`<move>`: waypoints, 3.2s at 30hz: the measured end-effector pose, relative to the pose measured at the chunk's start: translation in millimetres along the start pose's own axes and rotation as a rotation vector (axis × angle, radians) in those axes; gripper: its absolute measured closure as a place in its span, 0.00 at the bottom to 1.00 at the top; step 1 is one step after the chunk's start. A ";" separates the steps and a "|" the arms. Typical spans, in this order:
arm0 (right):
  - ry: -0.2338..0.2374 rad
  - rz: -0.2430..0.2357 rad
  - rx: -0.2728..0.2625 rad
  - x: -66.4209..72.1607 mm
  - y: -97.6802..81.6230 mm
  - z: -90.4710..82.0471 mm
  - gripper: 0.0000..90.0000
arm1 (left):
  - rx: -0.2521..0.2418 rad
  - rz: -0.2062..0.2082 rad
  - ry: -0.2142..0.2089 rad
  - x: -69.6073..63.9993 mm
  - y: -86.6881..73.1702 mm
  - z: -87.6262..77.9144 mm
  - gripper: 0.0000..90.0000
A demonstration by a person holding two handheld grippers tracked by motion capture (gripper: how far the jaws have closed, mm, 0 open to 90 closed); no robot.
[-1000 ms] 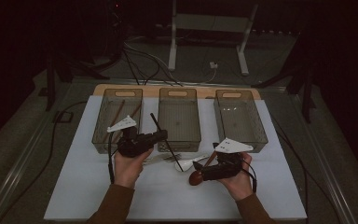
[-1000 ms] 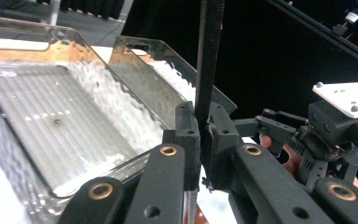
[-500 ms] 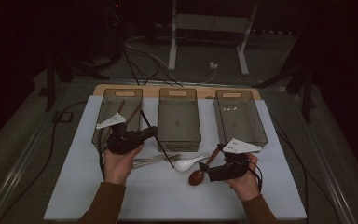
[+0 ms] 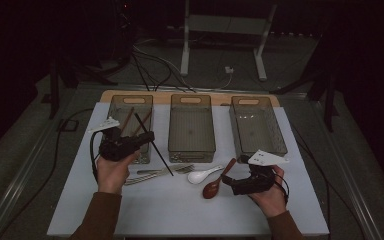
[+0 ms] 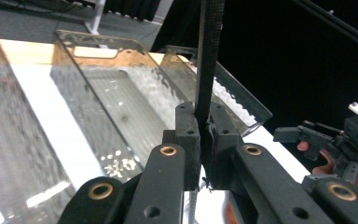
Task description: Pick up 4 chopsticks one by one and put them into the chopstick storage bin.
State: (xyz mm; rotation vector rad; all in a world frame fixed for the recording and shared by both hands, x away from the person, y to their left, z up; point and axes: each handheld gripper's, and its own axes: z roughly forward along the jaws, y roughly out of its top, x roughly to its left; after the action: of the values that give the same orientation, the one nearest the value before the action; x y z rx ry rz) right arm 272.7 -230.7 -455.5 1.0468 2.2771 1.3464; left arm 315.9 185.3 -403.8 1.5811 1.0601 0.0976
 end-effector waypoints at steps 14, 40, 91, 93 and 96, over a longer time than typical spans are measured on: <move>-0.049 0.025 0.004 -19.7 -19.0 -18.7 0.00 | 0.016 -0.008 0.081 18.0 11.2 -23.5 0.97; -0.123 0.057 -0.024 -39.5 -29.3 -27.7 0.00 | 0.079 -0.021 0.232 53.9 41.7 -25.3 0.97; -0.105 0.069 -0.019 -38.6 -31.0 -28.1 0.00 | -0.001 0.080 0.385 92.4 48.2 31.7 0.01; -0.106 0.069 -0.017 -38.6 -30.9 -28.2 0.00 | -0.005 0.087 0.374 89.1 45.6 28.7 0.01; -0.105 0.068 -0.014 -38.6 -30.8 -28.1 0.00 | -0.005 0.100 0.367 85.8 42.2 23.5 0.01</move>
State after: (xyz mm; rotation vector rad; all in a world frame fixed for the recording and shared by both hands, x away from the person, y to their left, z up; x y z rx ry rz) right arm 269.7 -285.3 -471.2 1.1716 2.1713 1.2997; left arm 403.6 228.0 -417.0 1.6493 1.2584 0.4731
